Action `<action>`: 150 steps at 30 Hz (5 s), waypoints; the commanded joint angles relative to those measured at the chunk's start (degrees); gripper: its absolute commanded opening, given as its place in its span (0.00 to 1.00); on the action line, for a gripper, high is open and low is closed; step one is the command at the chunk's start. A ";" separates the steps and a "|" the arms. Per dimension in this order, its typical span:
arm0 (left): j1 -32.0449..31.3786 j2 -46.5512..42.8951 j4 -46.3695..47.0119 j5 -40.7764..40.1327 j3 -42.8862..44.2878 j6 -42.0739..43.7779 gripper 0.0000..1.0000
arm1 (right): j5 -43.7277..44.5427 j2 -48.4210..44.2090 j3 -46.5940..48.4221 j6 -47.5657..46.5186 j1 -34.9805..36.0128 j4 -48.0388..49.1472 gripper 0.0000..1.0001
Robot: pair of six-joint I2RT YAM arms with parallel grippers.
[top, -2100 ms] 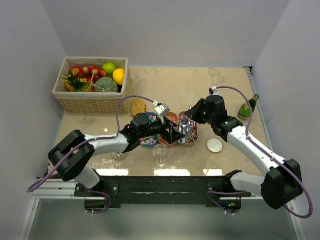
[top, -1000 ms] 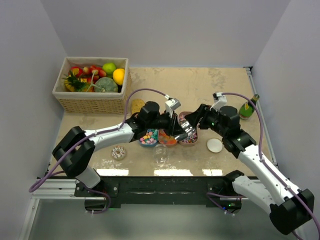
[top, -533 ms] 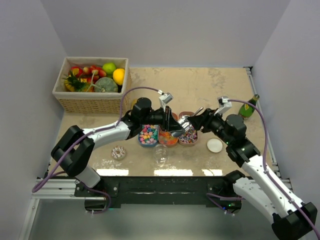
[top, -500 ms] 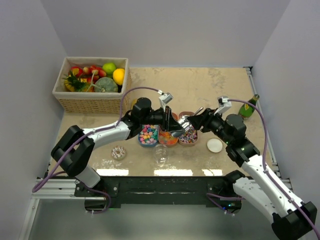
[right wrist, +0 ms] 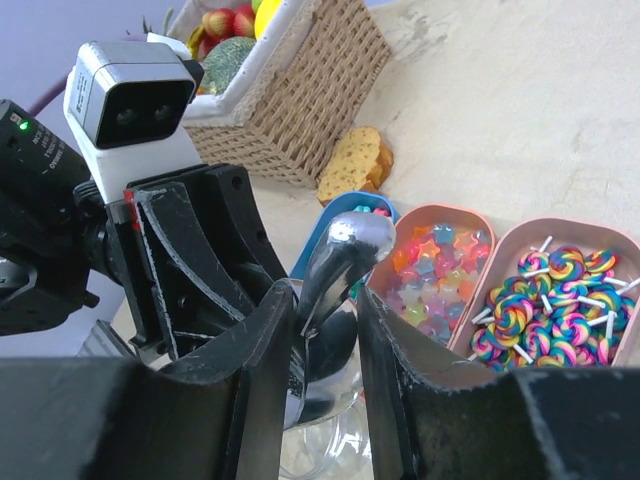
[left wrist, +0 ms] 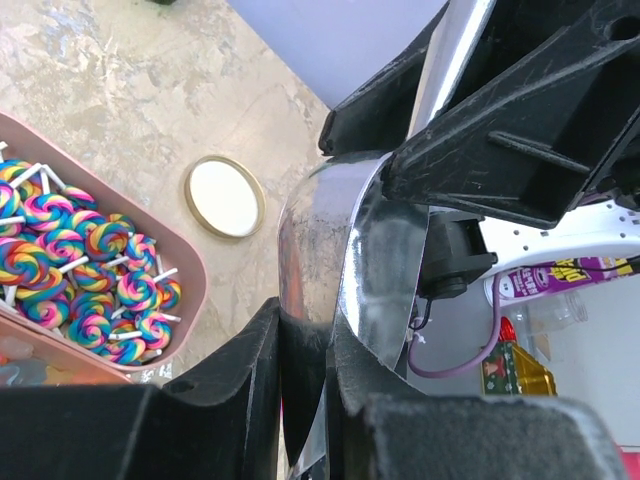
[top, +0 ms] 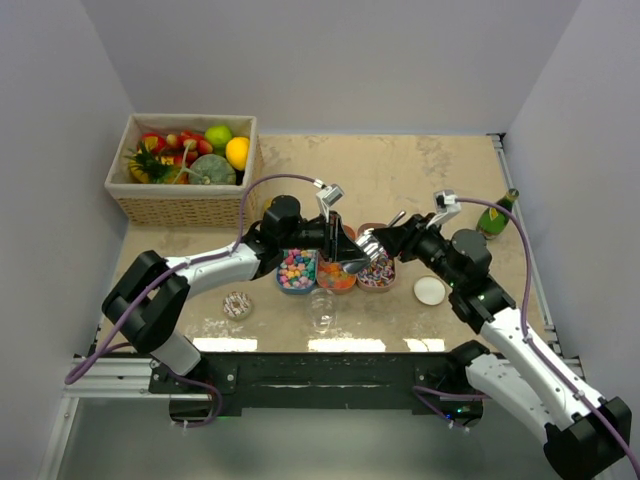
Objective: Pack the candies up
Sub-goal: Pick up the spatula from the center of the board, then scoop the fake candies from the storage box.
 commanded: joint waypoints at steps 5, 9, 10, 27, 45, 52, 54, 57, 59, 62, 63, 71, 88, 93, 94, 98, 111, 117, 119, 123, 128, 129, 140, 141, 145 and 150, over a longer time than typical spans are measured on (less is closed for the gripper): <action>-0.21 -0.23 3.99 3.02 -1.00 -1.70 0.00 | 1.05 -2.57 -1.22 0.72 -0.09 5.62 0.60; -0.12 -0.32 3.99 2.93 -1.26 -1.70 0.00 | 1.32 -2.66 -1.48 1.25 -0.09 6.23 0.56; -0.21 -0.23 3.99 3.02 -1.26 -1.78 0.00 | 1.06 -2.48 -1.48 1.42 -0.18 6.24 0.53; 1.90 -8.65 -14.27 -13.12 -1.08 9.97 0.81 | 7.55 3.58 -0.16 2.21 -0.09 5.53 0.00; 2.52 -14.82 -17.02 -48.66 -10.84 9.82 0.83 | 5.10 27.04 5.10 -10.69 -0.18 25.74 0.00; 2.52 -13.42 -17.63 -50.85 -9.87 10.52 0.83 | 3.96 37.15 9.06 -18.87 -0.18 27.15 0.00; 2.52 -12.28 -18.07 -51.29 -9.35 11.04 0.83 | 3.34 39.52 9.33 -19.67 -0.09 28.38 0.00; 2.43 -10.87 -19.56 -52.08 -8.29 11.57 0.83 | 3.16 41.90 9.68 -20.11 -0.09 29.70 0.00; 2.52 -10.43 -19.74 -52.35 -8.03 11.75 0.83 | 3.43 42.51 9.68 -20.11 -0.09 30.49 0.00; 2.52 -9.46 -19.39 -52.35 -7.94 11.84 0.83 | 2.82 43.66 9.68 -20.20 -0.09 32.25 0.00; 2.52 -8.77 -19.39 -52.26 -7.76 11.93 0.82 | 2.55 44.18 9.77 -20.11 -0.09 32.78 0.00; 2.52 -6.21 -18.60 -49.98 -7.24 11.49 0.76 | -0.35 46.03 7.04 -17.30 0.43 34.89 0.00; 2.52 -3.84 -16.23 -45.32 -7.41 11.40 0.57 | -3.08 49.20 1.15 -4.65 0.87 38.67 0.00; 2.52 -3.31 -15.35 -44.27 -7.67 11.22 0.56 | -3.17 50.16 0.98 -3.76 1.31 38.06 0.00; 2.52 -3.14 -15.17 -44.09 -7.76 11.22 0.56 | -2.99 50.25 0.98 -3.41 1.31 37.62 0.00; 2.52 -2.78 -14.99 -43.91 -7.67 11.31 0.54 | -3.34 50.25 1.06 -3.41 1.31 34.99 0.00; 2.52 -2.87 -14.73 -44.09 -7.32 11.14 0.50 | -8.09 51.83 5.81 -3.33 1.40 21.54 0.00; 2.52 -5.15 -15.17 -44.97 -7.59 11.05 0.52 | -7.30 53.07 7.30 1.50 1.23 18.98 0.00; 2.52 -5.85 -15.35 -45.32 -7.85 10.96 0.53 | -6.51 52.72 7.31 2.91 1.22 18.98 0.00; 2.52 -7.79 -15.79 -45.93 -8.20 10.87 0.54 | -4.14 52.01 7.74 5.63 1.22 18.46 0.00; 2.52 -9.37 -16.49 -46.55 -8.38 10.78 0.56 | -2.47 51.83 8.10 8.19 1.31 18.89 0.00; 2.52 -9.63 -16.58 -46.72 -8.47 10.78 0.56 | -2.03 51.49 7.92 8.89 1.31 19.68 0.00; 2.52 -11.39 -17.98 -48.39 -8.64 10.78 0.57 | -0.62 50.34 7.92 10.74 0.87 22.06 0.00; 2.52 -11.40 -18.07 -48.48 -8.64 10.78 0.57 | -0.53 50.08 7.75 11.26 0.79 22.49 0.00; 2.52 -11.83 -18.51 -49.01 -8.64 10.70 0.57 | -1.50 49.73 5.29 13.64 -0.36 26.01 0.00; 2.43 -11.75 -18.77 -49.10 -8.64 10.70 0.57 | -1.06 48.14 2.48 14.96 -0.71 29.78 0.00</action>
